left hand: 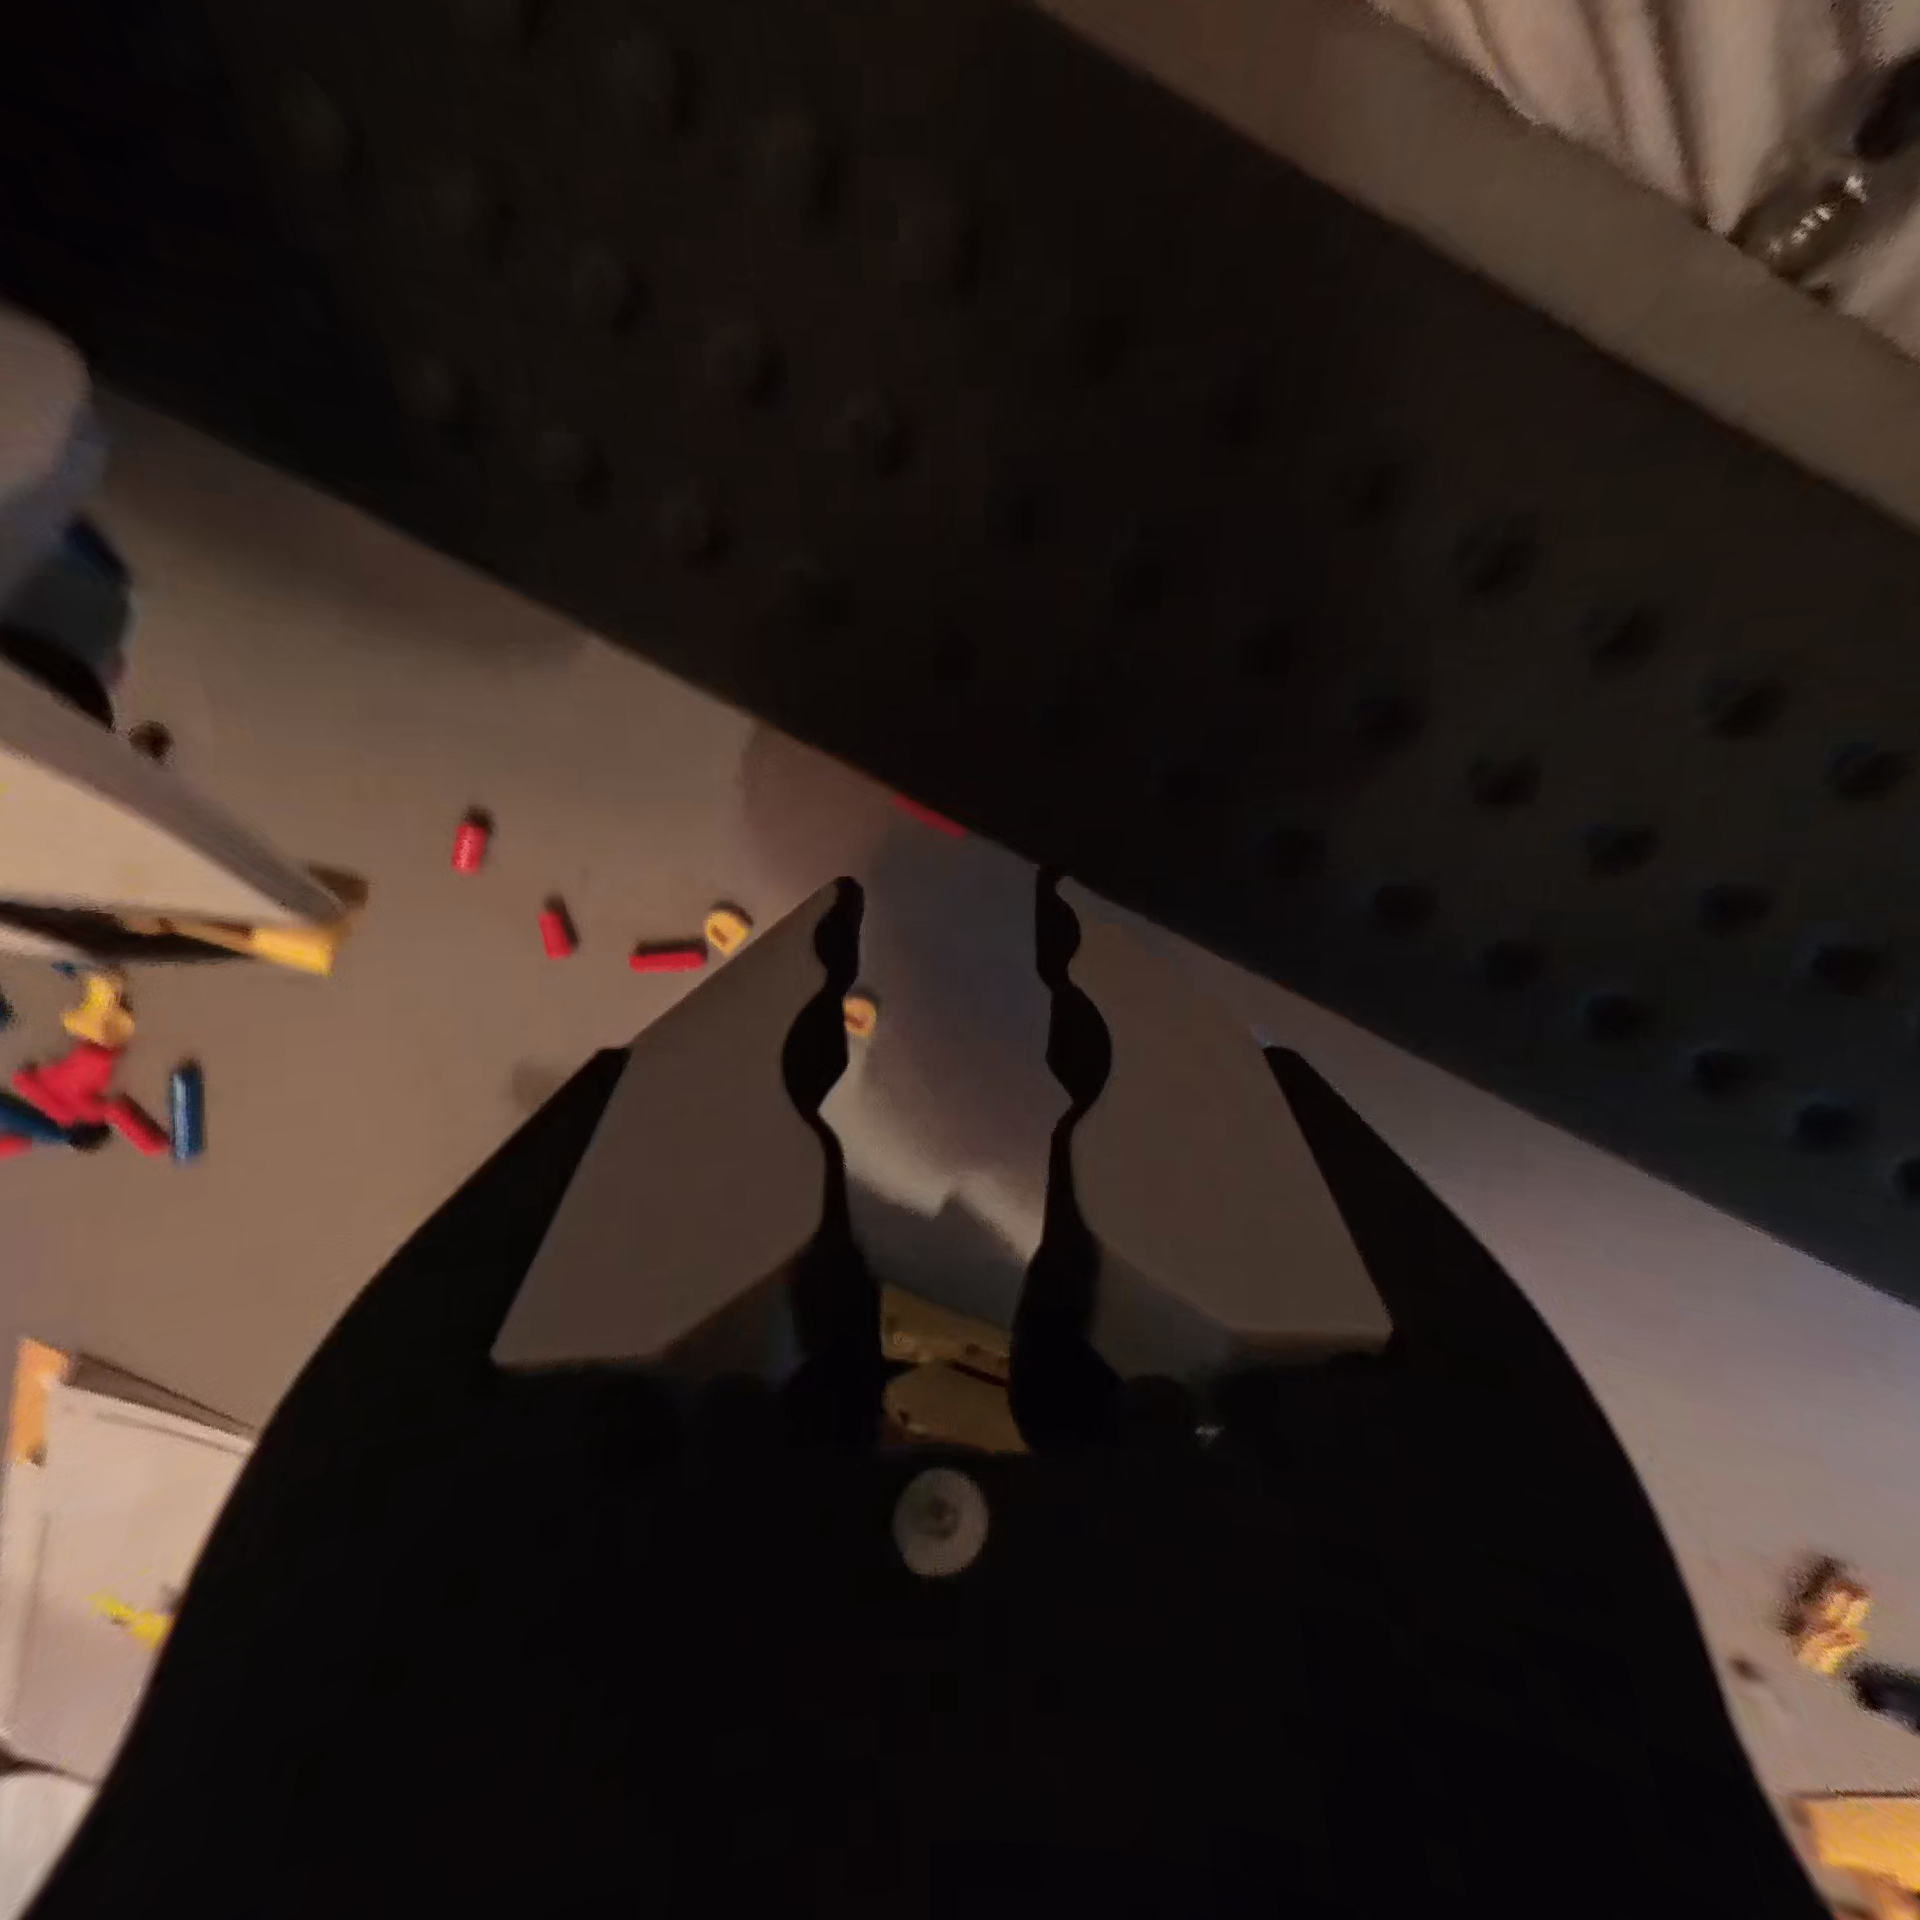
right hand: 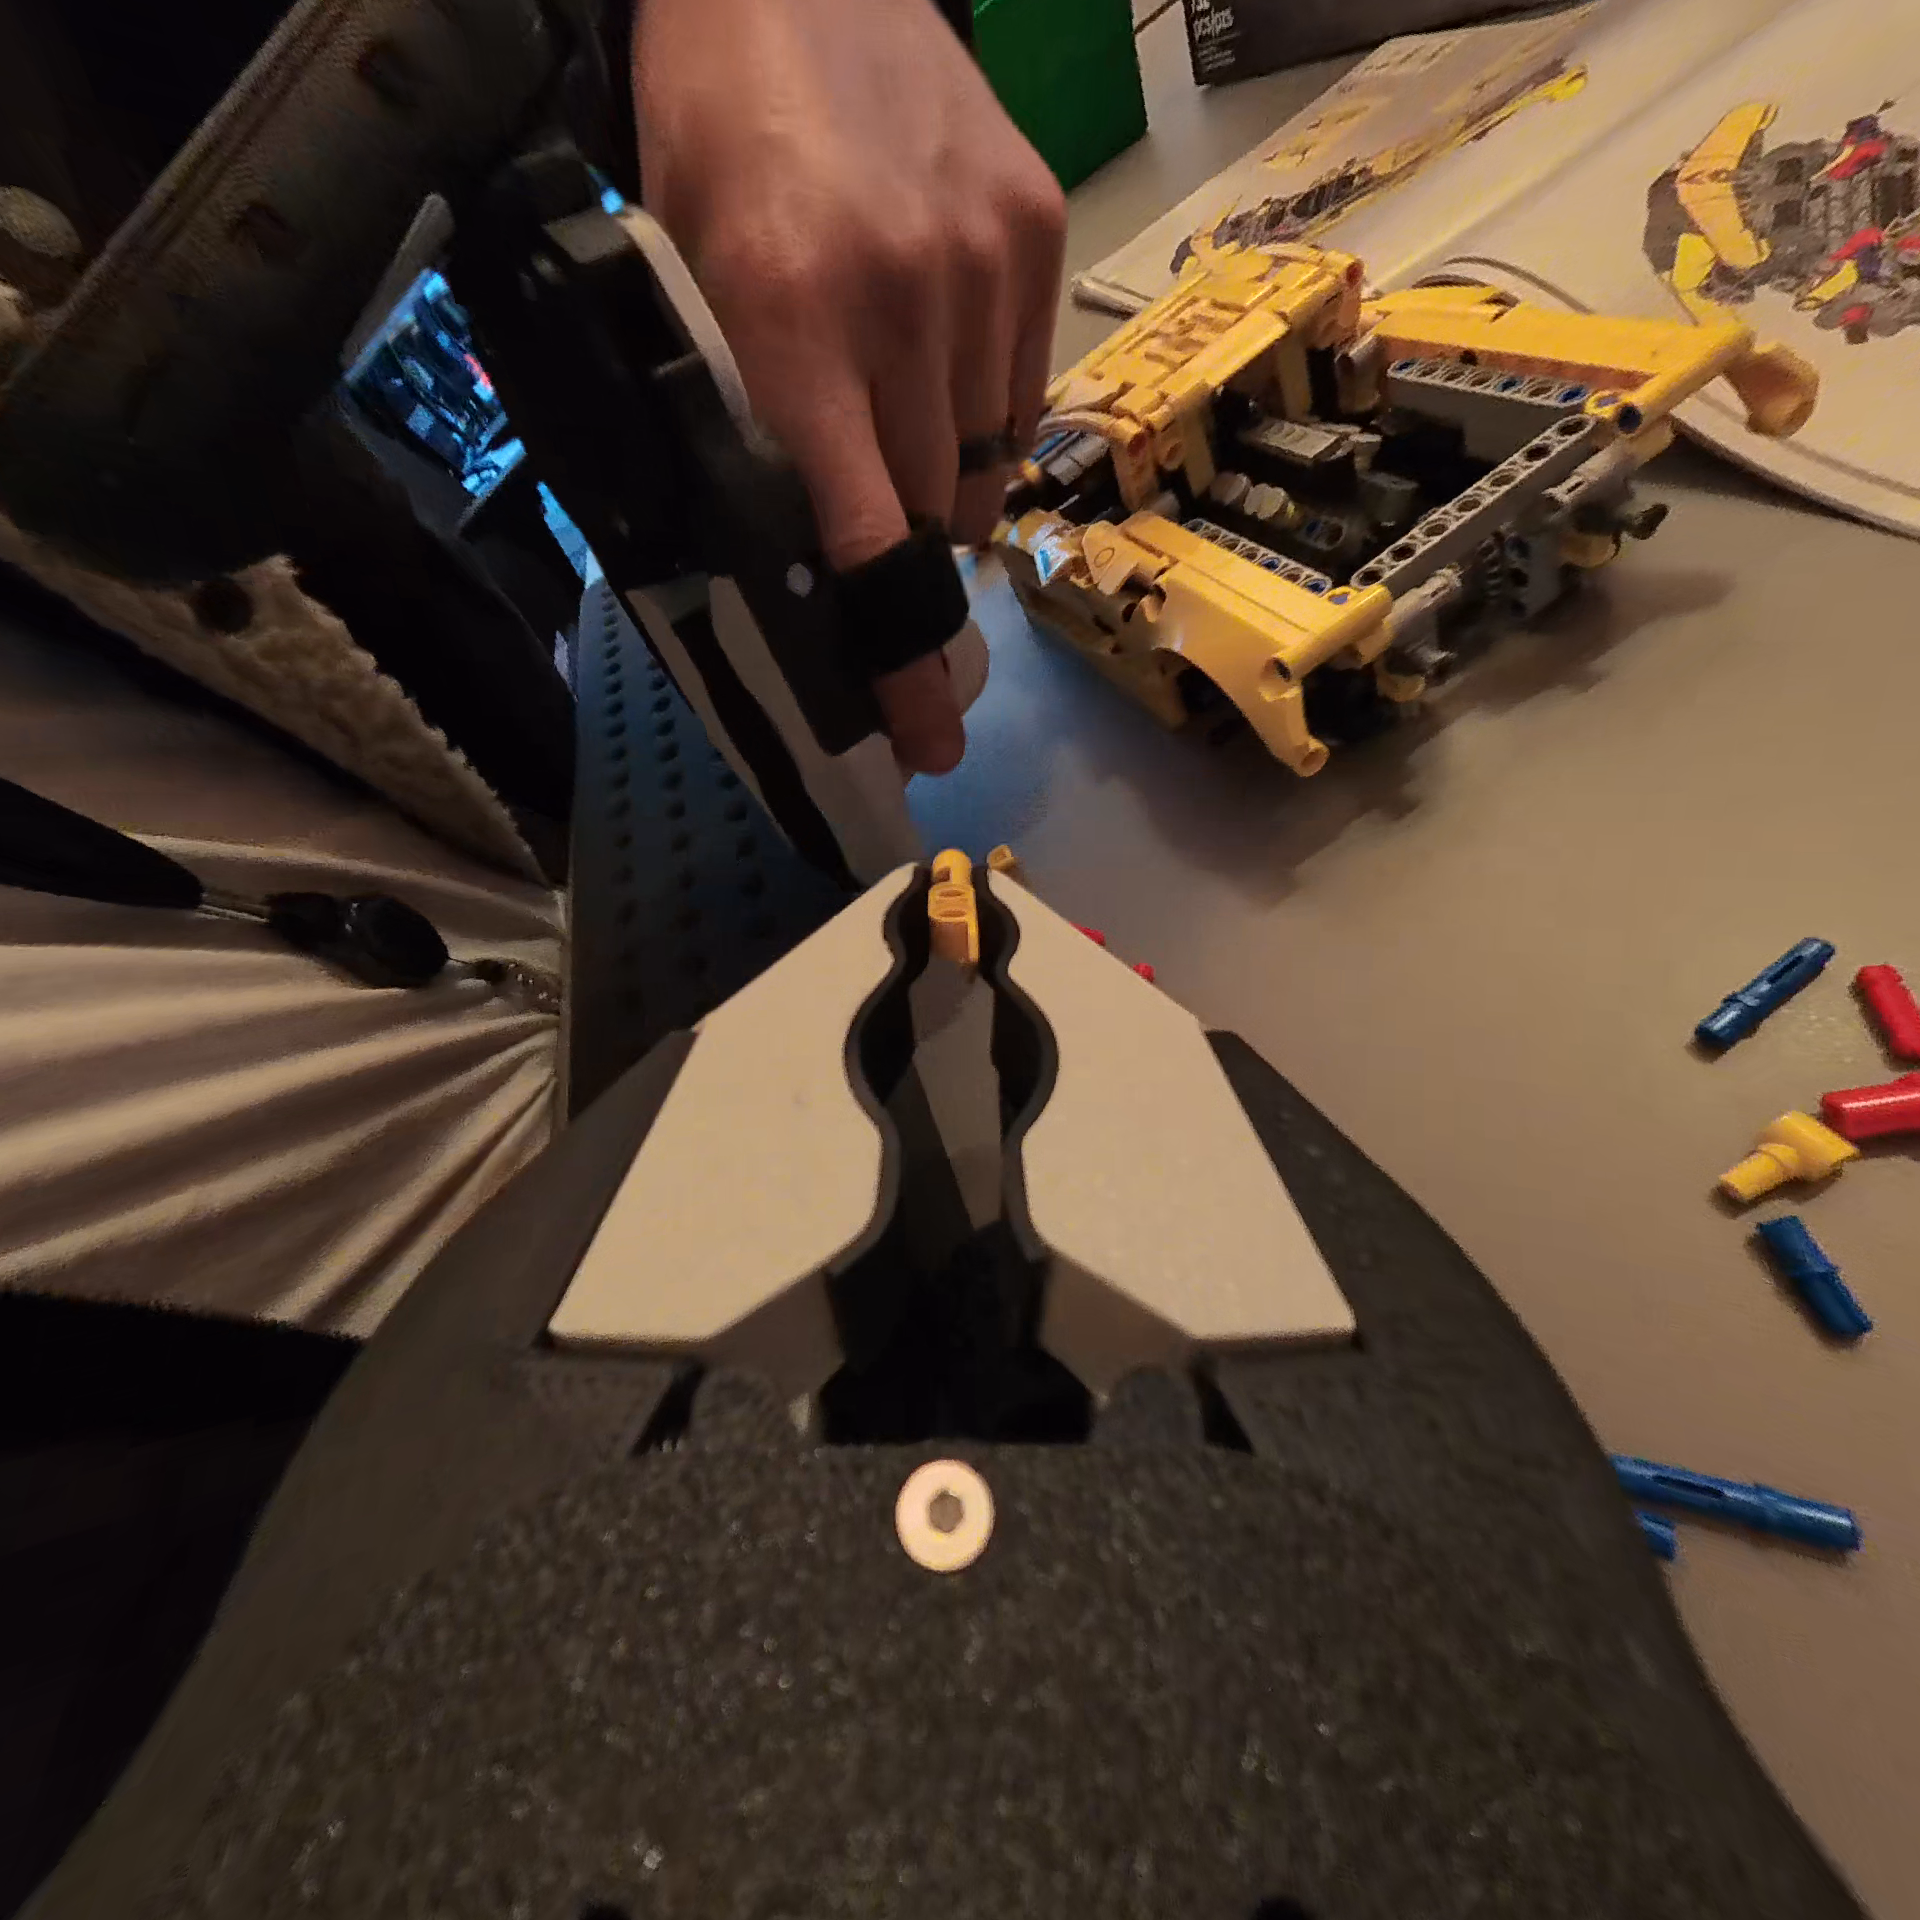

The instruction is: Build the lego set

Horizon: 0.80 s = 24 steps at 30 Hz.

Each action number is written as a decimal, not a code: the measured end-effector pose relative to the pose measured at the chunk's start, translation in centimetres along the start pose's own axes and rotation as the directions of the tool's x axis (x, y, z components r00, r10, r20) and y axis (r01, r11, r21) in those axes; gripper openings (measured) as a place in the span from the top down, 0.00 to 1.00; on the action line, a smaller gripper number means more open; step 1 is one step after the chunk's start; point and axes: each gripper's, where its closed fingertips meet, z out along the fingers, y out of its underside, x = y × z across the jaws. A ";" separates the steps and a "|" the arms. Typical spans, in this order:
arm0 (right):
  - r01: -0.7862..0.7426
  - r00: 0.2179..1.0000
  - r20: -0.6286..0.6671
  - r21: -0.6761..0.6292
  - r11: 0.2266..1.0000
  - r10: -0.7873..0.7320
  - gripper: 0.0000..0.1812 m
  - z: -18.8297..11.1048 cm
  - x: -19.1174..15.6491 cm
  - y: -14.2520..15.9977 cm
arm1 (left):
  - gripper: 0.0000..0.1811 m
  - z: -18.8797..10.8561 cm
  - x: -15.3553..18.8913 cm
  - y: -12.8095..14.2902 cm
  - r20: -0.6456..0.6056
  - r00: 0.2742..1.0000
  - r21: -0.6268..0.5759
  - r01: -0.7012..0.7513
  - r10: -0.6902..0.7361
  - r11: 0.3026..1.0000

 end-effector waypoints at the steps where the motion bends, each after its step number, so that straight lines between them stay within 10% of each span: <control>1: 0.004 1.000 0.002 -0.008 1.000 -0.004 0.97 0.1 -0.1 0.1 | 0.81 0.2 -0.2 -0.1 0.010 0.999 -0.012 -0.048 0.049 0.999; 12: 0.012 0.999 0.045 0.014 1.000 -0.013 0.97 -0.2 -0.7 -0.1 | 0.86 0.8 -0.3 -0.8 -0.068 0.920 -0.004 -0.386 0.385 0.922; 24: 0.016 0.998 0.059 0.018 1.000 -0.017 0.97 -0.2 -0.9 -0.1 | 0.92 0.9 0.2 -0.5 -0.198 0.917 0.044 -0.346 0.347 0.937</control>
